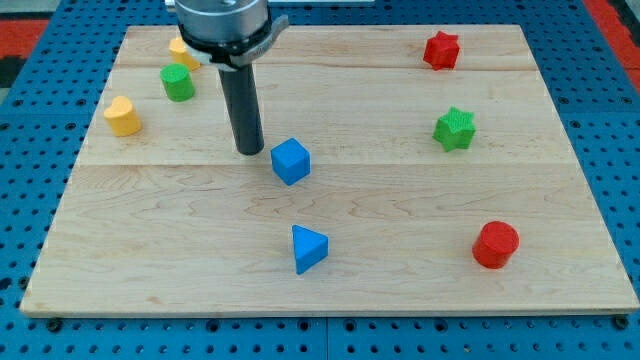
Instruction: Move the blue cube slightly down and right
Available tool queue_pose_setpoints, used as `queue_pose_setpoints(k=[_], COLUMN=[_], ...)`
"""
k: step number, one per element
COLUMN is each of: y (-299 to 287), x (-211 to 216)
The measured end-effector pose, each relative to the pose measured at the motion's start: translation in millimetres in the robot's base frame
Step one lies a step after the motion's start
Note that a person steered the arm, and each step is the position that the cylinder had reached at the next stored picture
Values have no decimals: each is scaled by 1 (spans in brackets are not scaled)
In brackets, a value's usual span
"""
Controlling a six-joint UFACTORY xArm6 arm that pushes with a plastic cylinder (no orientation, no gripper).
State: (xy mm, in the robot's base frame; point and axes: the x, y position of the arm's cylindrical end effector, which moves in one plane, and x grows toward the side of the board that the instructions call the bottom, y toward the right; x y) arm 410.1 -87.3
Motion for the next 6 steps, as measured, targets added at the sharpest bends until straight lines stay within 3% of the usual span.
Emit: queue_pose_setpoints(k=[1, 3, 5, 6], y=[-3, 24, 34, 36], x=[-13, 32, 32, 6])
